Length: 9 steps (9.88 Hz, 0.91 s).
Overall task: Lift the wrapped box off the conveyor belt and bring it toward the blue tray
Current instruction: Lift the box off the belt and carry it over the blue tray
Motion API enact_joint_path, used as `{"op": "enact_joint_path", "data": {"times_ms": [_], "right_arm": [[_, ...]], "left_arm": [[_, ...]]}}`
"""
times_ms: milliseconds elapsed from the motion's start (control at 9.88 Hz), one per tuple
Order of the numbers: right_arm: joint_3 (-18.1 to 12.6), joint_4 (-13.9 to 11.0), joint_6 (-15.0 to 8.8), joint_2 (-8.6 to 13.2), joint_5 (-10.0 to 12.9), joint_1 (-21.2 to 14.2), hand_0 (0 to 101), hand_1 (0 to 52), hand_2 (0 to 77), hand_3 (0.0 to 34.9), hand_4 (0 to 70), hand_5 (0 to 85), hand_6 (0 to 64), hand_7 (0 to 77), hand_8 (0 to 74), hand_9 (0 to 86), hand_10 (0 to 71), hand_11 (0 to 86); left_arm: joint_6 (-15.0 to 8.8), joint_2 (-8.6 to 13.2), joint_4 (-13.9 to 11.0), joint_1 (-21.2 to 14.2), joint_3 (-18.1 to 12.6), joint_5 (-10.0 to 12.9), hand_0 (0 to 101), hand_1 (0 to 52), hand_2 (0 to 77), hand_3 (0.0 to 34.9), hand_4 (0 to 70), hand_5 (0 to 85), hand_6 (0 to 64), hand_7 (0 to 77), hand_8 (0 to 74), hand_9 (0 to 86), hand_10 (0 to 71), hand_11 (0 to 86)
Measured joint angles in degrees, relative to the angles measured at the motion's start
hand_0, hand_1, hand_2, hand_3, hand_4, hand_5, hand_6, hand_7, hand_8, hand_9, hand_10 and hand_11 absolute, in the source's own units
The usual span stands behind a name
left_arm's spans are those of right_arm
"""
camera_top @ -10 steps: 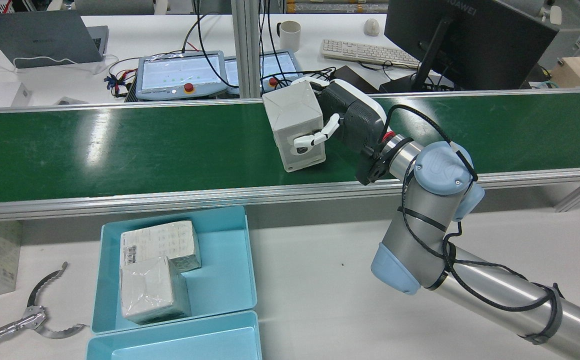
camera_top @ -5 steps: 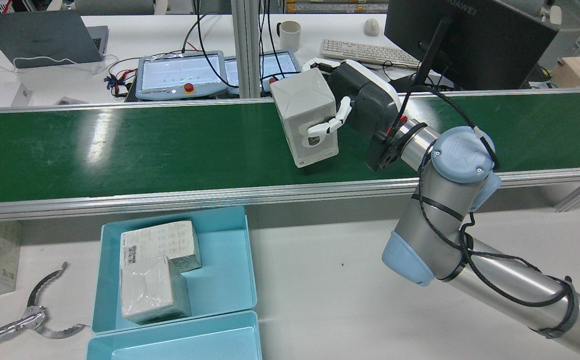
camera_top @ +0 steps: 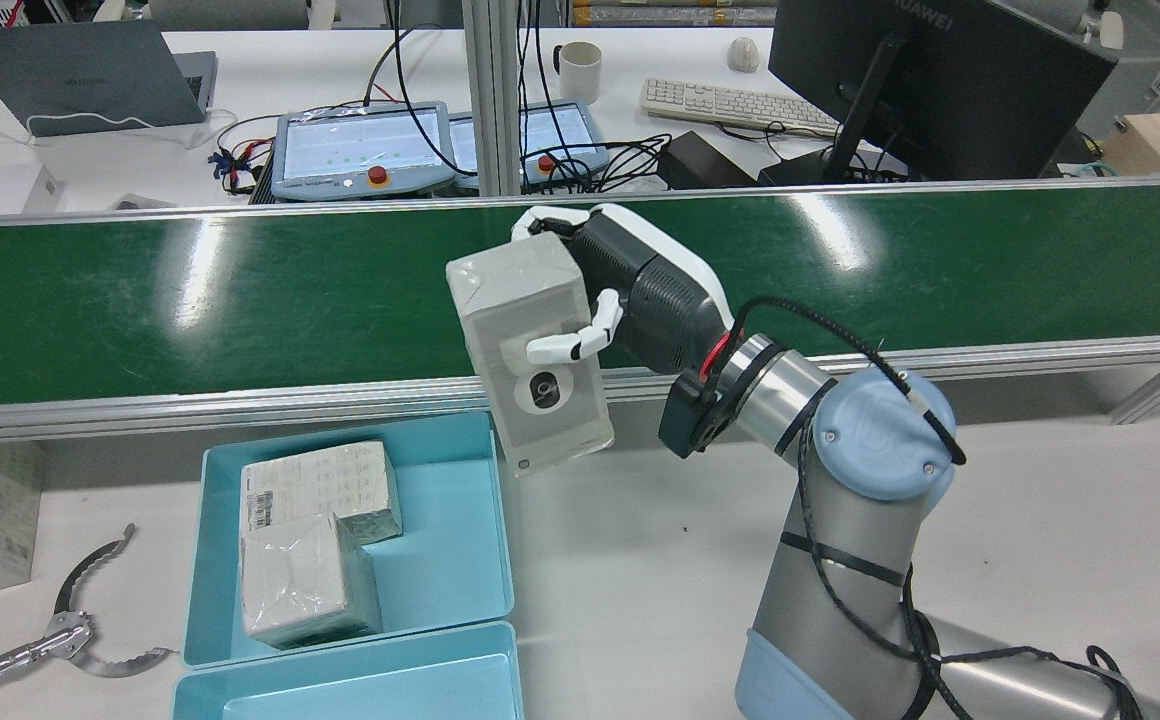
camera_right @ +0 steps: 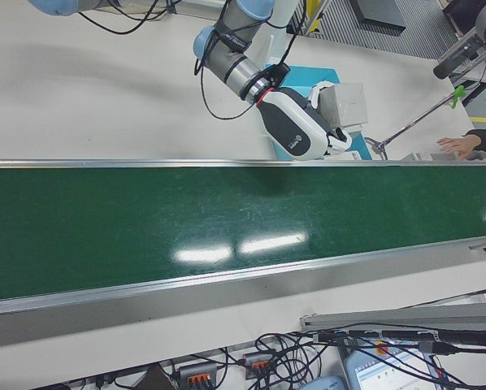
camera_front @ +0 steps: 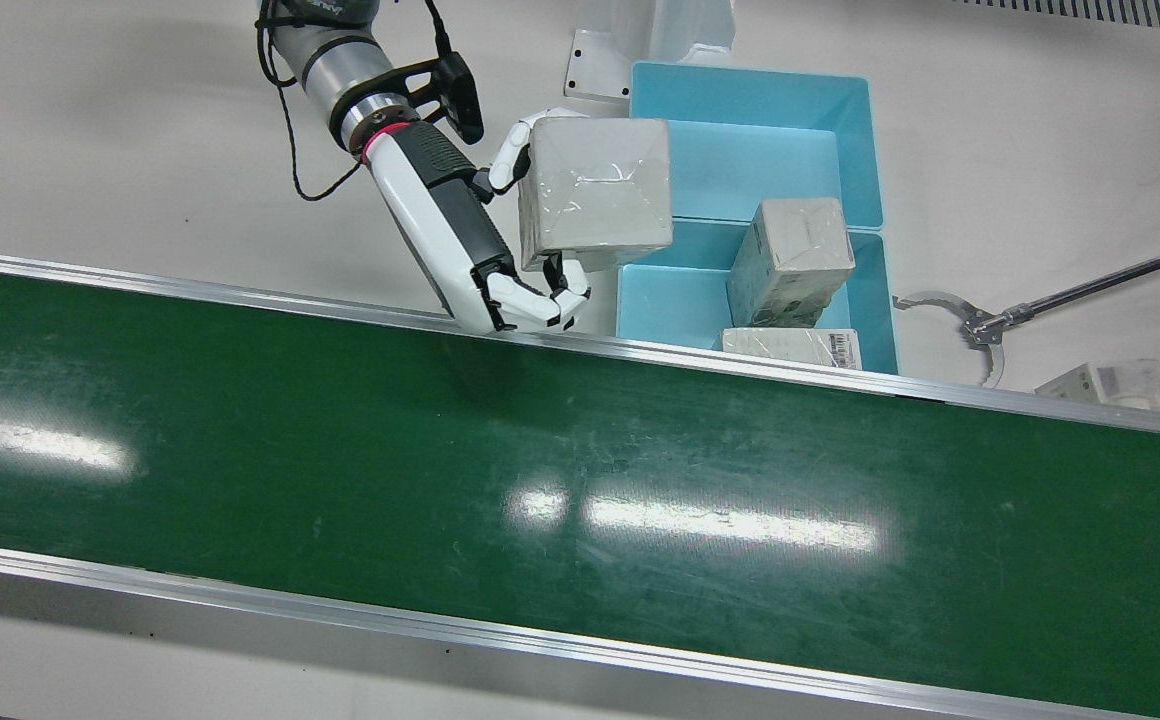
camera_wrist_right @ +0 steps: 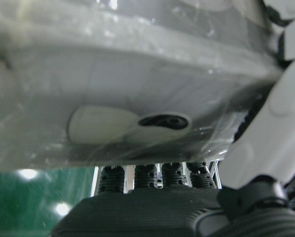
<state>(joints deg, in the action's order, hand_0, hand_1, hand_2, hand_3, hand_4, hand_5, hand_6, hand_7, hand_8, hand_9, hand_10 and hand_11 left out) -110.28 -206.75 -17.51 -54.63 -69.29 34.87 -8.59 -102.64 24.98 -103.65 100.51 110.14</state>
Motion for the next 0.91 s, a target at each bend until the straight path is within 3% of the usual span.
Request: {"op": "enact_joint_path", "data": {"times_ms": [101,202,304,405,506,607,708,810,911], "right_arm": [[0.2,0.1,-0.9,0.0,1.3,-2.7,47,0.0,38.7,0.4,28.4,69.8,42.5,69.3,58.9,70.4,56.7,62.7],[0.4,0.2,-1.4,0.1,2.1,-4.9,47,0.0,42.5,0.0,27.3,68.7,55.1,77.4,67.6,84.5,66.5,85.6],[0.6,0.3,-1.6,0.1,2.5,-6.3,47,0.0,42.5,0.0,27.3,68.7,55.1,77.4,67.6,84.5,61.6,86.2],[0.6,0.3,-1.7,0.1,2.7,-7.1,48,0.0,38.7,0.0,27.3,68.7,55.6,77.4,62.2,85.1,55.1,86.2],[0.6,0.4,-1.8,0.4,2.8,-7.5,50,0.0,28.9,0.0,27.3,68.7,51.3,77.4,54.5,85.1,43.6,86.2],[0.6,0.4,-1.8,0.8,2.7,-7.8,51,0.5,16.9,3.1,27.3,68.7,44.2,77.4,47.5,84.0,28.9,82.9],[0.6,0.4,-1.8,1.2,2.7,-8.0,49,1.1,8.2,10.8,27.3,69.3,28.9,76.9,32.2,30.0,14.2,55.6],[0.6,0.4,-1.8,1.4,2.7,-8.3,49,1.1,8.2,10.8,27.3,69.3,28.9,76.9,32.2,30.0,0.0,49.1],[0.6,0.4,-1.8,1.6,2.7,-8.5,49,1.1,8.2,10.8,27.3,69.3,28.9,76.9,32.2,30.0,0.0,49.1]], "left_arm": [[0.0,0.0,0.0,0.0,0.0,0.0,0,0.0,0.5,0.0,0.0,1.1,0.0,0.0,0.0,0.0,0.0,0.0],[0.0,0.0,0.0,0.0,0.0,0.0,0,0.0,0.5,0.0,0.0,1.1,0.0,0.0,0.0,0.0,0.0,0.0],[0.0,0.0,0.0,0.0,0.0,0.0,0,0.0,0.5,0.0,0.0,1.1,0.0,0.0,0.0,0.0,0.0,0.0],[0.0,0.0,0.0,0.0,0.0,0.0,0,0.0,0.5,0.0,0.0,1.1,0.0,0.0,0.0,0.0,0.0,0.0],[0.0,0.0,0.0,0.0,0.0,0.0,0,0.0,0.5,0.0,0.0,1.1,0.0,0.0,0.0,0.0,0.5,0.0],[0.0,0.0,0.0,0.0,0.0,0.0,0,0.0,1.1,0.0,0.0,1.1,0.0,0.0,0.0,0.0,0.5,0.0],[0.0,0.0,0.0,0.0,0.0,0.0,0,0.0,0.5,0.0,0.0,1.1,0.5,0.0,0.0,0.0,0.5,0.0],[0.0,0.0,0.0,0.0,0.0,0.0,0,0.0,0.5,0.0,0.0,1.1,0.0,0.0,0.0,0.0,0.5,0.0],[0.0,0.0,0.0,0.0,0.0,0.0,0,0.0,0.5,0.0,0.0,1.1,0.0,0.0,0.0,0.0,0.5,0.0]]}}
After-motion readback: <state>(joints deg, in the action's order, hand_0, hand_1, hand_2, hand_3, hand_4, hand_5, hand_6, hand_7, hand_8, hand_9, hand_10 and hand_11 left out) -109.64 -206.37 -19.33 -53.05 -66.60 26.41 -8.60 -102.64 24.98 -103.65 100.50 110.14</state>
